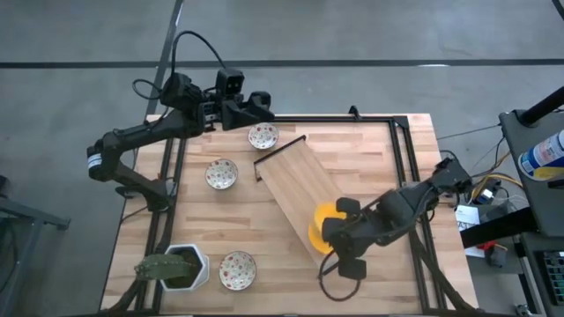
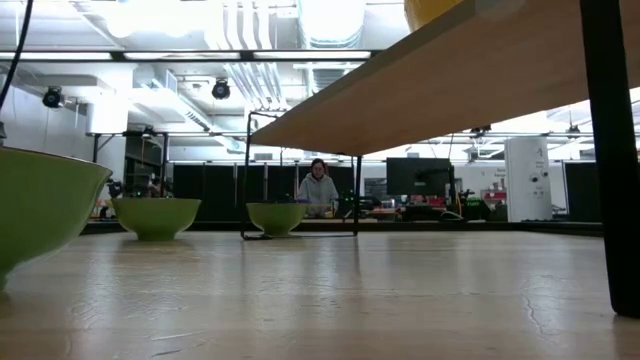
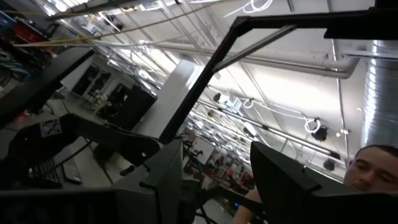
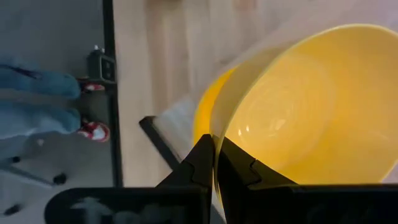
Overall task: Pick & Place Mini bowls
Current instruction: Stack the yellow bowl on the yellow bowl on the shelf
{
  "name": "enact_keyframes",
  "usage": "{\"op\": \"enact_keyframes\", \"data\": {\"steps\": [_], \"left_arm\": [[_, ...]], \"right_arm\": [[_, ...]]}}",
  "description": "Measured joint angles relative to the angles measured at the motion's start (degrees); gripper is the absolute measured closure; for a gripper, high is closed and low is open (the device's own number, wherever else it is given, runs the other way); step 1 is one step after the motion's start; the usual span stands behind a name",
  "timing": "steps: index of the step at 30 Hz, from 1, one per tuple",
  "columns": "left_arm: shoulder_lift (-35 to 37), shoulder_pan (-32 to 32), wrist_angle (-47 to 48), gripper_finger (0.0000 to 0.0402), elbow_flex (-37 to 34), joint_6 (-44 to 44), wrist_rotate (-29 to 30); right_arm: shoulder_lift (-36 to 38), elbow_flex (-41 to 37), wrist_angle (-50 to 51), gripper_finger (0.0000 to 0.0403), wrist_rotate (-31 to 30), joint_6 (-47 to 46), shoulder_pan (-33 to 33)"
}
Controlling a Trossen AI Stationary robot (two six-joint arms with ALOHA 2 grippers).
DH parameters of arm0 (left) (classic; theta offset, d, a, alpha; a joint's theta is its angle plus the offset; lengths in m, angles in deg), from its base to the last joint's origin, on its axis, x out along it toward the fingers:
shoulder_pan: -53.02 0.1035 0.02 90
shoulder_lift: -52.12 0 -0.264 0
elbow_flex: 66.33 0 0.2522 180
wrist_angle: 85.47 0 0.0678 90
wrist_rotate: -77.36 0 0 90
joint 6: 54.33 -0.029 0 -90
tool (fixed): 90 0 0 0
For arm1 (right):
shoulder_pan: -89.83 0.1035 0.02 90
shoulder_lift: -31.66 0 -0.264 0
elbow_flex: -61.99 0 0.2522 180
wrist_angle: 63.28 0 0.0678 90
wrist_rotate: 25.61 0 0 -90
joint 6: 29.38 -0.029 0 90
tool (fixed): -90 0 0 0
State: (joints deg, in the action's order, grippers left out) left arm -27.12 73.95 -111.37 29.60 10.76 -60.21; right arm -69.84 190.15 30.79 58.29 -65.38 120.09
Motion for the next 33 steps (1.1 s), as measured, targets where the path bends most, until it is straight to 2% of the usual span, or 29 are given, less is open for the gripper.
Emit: {"op": "enact_keyframes", "data": {"steps": [9, 16, 22, 26, 33], "left_arm": [[0.0, 0.0, 0.6, 0.0220, 0.0, 0.1, -1.5], [0.0, 0.0, 0.7, 0.0220, 0.0, 0.1, -2.1], [0.0, 0.0, 0.7, 0.0220, -0.1, 0.5, -2.1], [0.0, 0.0, 0.8, 0.0220, -0.1, 0.9, -2.5], [0.0, 0.0, 0.8, 0.0220, -1.0, 1.0, -2.5]], "right_arm": [[-7.0, 0.6, 3.0, 0.0394, 2.1, -1.8, 0.1], [-9.6, 2.2, 9.6, 0.0394, 4.5, -4.4, -0.8], [-10.2, 4.0, 10.0, 0.0391, 5.7, -5.1, -1.6], [-10.2, 4.2, 9.8, 0.0360, 6.2, -6.0, -2.2], [-10.0, 4.0, 9.8, 0.0271, 6.2, -6.1, -2.6]]}}
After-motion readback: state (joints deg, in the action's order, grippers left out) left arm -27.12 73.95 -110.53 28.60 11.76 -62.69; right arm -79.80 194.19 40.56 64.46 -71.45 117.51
